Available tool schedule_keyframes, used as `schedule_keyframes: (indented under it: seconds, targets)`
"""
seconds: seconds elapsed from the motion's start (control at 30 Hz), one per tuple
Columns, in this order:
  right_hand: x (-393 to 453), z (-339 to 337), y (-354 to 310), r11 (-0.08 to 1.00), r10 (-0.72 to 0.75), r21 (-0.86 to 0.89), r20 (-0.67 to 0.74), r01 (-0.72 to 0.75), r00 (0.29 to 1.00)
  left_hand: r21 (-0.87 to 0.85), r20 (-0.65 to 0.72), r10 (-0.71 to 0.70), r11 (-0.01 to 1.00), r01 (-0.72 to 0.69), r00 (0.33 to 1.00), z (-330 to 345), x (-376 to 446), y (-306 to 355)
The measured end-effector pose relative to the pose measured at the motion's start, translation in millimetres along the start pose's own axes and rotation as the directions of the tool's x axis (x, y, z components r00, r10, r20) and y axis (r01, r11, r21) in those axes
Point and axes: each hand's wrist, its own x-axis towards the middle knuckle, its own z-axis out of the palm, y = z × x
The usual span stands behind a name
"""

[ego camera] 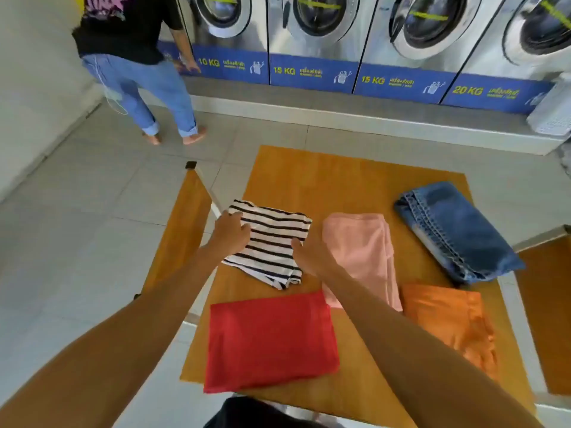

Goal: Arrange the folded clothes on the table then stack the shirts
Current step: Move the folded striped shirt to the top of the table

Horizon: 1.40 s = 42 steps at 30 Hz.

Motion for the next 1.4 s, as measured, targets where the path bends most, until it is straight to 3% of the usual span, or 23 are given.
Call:
schedule_keyframes:
  seconds: [0.1, 0.27, 0.47, 0.6, 0.77, 0.83, 1.1, 1.23, 1.4]
  targets:
    - [22.5, 19.7, 1.0, 0.989, 0.137, 0.056, -0.072, -0.134, 0.988, -0.032, -0.111, -0.139, 0.99, 0.136, 0.984, -0.1, 21.7, -25.4]
    - [44.4, 43.3, 5.3, 0.952, 0.306, 0.074, -0.178, -0.297, 0.935, -0.136, 0.066, -0.245, 0.958, 0.252, 0.967, 4.4, 42.4, -44.5]
    - [65.7, 50.5, 17.1, 0.904, 0.342, 0.328, -0.172, -0.274, 0.924, -0.106, 0.074, -0.287, 0.95, 0.294, 0.955, 5.6, 56.2, -51.0]
    - [74.5, 41.2, 22.8, 0.827, 0.365, 0.494, -0.105, -0.27, 0.925, -0.245, 0.195, -0.333, 0.894, 0.375, 0.922, 3.4, 69.3, -52.8]
    - [87.0, 18.3, 21.4, 0.759, 0.293, 0.621, -0.057, -0.196, 0.955, -0.429, 0.284, -0.151, 0.863, 0.266, 0.947, 6.3, 80.9, -46.8]
    - [98.4, -0.7, 15.2, 0.719, 0.303, 0.659, -0.014, -0.22, 0.953, -0.477, 0.228, -0.117, 0.852, 0.215, 0.967, 5.2, 90.7, -31.1]
    - [193.0, -107.2, -36.2, 0.765, 0.252, 0.639, -0.17, -0.088, 0.953, -0.624, 0.001, -0.042, 0.781, 0.034, 0.999, -25.0, 184.7, 44.0]
    - [243.9, -129.3, -45.9, 0.786, 0.263, 0.613, -0.209, -0.083, 0.942, -0.599, -0.15, -0.093, 0.8, -0.016, 0.984, -29.9, 230.8, 73.1]
    - [275.7, -102.1, -16.9, 0.904, 0.342, 0.339, -0.209, -0.26, 0.916, -0.333, -0.122, -0.048, 0.943, 0.005, 0.991, 8.6, 250.1, 57.8]
